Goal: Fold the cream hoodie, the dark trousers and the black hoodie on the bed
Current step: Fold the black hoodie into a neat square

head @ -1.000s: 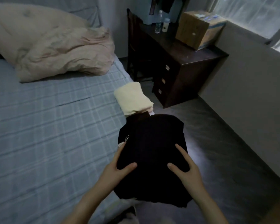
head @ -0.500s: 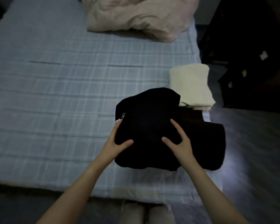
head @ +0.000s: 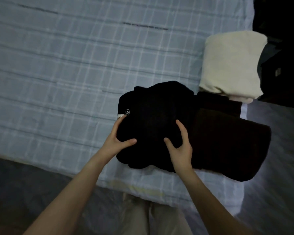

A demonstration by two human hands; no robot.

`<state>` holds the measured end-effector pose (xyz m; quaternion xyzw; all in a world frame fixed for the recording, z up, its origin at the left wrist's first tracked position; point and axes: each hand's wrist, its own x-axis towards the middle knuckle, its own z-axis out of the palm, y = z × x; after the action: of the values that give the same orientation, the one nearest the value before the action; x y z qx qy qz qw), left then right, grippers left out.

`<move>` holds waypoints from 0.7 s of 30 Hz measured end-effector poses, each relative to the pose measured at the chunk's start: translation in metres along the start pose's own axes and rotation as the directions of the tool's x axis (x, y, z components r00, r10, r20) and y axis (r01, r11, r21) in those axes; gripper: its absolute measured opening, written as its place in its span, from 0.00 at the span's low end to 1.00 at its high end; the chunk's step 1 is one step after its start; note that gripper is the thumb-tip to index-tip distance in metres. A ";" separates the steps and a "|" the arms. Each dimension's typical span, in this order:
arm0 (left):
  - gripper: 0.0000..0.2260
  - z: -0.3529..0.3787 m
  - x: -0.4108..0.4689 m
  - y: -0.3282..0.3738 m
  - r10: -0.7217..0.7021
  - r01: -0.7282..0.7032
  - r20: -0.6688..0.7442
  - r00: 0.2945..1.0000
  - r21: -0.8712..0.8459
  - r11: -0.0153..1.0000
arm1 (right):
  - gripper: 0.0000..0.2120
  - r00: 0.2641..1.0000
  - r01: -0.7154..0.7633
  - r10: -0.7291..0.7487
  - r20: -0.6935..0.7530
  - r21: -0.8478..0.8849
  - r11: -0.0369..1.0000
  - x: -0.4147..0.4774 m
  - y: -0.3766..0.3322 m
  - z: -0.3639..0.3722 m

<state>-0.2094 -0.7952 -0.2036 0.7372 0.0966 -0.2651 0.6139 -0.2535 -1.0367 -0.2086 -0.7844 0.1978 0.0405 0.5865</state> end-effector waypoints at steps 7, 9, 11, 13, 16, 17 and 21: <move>0.41 0.010 0.023 0.021 0.041 -0.022 -0.070 0.997 0.253 0.967 | 0.37 0.970 -0.166 0.209 0.124 -0.290 0.943 0.025 -0.027 -0.009; 0.41 0.007 0.016 0.026 0.141 -0.062 -0.145 0.979 0.446 0.893 | 0.37 0.997 -0.065 0.071 -0.014 -0.595 0.801 0.015 -0.041 -0.010; 0.34 0.010 0.012 0.031 0.354 -0.228 -0.092 0.931 0.611 0.758 | 0.32 0.981 0.047 -0.163 -0.102 -0.695 0.718 0.007 -0.051 -0.004; 0.26 0.020 0.016 0.034 0.485 -0.344 0.039 0.874 0.755 0.558 | 0.28 0.961 0.187 -0.274 -0.040 -0.634 0.751 0.013 -0.051 0.009; 0.25 0.038 0.041 0.024 0.512 -0.329 0.125 0.850 0.885 0.329 | 0.26 0.955 0.265 -0.277 0.107 -0.731 0.629 0.040 -0.026 0.029; 0.25 0.043 0.050 0.016 0.512 -0.309 0.124 0.850 0.905 0.293 | 0.27 0.957 0.263 -0.258 0.129 -0.761 0.593 0.050 -0.013 0.034; 0.26 0.059 0.079 -0.034 0.555 -0.283 0.154 0.817 0.946 0.154 | 0.28 0.964 0.247 -0.221 0.148 -0.807 0.536 0.074 0.052 0.050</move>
<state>-0.1749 -0.8579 -0.2791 0.9717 -0.2179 0.0008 0.0909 -0.1954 -1.0215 -0.2935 -0.9846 0.0417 0.0596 0.1590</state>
